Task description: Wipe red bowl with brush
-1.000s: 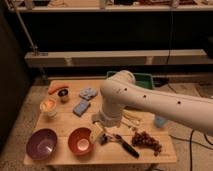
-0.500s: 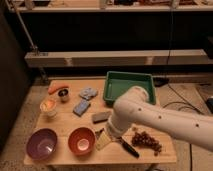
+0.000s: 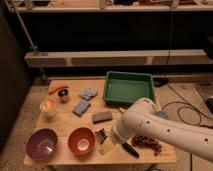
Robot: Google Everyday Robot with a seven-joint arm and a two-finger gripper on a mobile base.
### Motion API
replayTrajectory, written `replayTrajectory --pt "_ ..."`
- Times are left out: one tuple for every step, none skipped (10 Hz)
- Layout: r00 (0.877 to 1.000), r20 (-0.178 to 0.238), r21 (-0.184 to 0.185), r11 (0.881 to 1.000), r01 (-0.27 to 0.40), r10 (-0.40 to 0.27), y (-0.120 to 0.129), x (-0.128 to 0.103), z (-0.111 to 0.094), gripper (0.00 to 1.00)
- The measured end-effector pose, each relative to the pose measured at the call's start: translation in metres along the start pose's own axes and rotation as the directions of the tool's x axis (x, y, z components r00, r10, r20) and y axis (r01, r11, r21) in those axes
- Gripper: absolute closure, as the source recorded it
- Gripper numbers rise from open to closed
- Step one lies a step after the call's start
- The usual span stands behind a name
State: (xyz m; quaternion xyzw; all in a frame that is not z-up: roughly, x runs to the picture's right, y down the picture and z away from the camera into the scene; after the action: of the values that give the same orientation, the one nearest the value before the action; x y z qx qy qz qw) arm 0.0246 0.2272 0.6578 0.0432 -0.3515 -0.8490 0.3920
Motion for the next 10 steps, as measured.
replayTrajectory --pt "1.0 0.012 0.008 1.0 0.006 -0.006 0.002 -0.005 0.007 0.2" --pt "1.0 0.022 0.018 1.0 0.012 -0.012 0.005 -0.01 0.018 0.2" --pt "0.999 0.028 0.029 0.999 0.015 -0.015 0.007 -0.015 0.03 0.2" --pt "0.999 0.034 0.047 0.999 0.018 -0.02 0.011 -0.022 0.047 0.2" --pt "0.999 0.039 0.056 0.998 0.027 -0.029 0.012 -0.027 0.063 0.2" --pt "0.999 0.045 0.064 0.998 0.027 -0.03 0.012 -0.031 0.072 0.2" --pt "0.998 0.05 0.071 0.997 0.027 -0.031 0.01 -0.033 0.075 0.2" --pt "0.998 0.055 0.078 0.997 0.026 -0.031 0.008 -0.034 0.074 0.2" --pt "0.998 0.056 0.086 0.996 0.033 -0.037 0.005 -0.033 0.068 0.2" --pt "0.997 0.057 0.096 0.995 0.038 -0.043 0.001 -0.032 0.061 0.2"
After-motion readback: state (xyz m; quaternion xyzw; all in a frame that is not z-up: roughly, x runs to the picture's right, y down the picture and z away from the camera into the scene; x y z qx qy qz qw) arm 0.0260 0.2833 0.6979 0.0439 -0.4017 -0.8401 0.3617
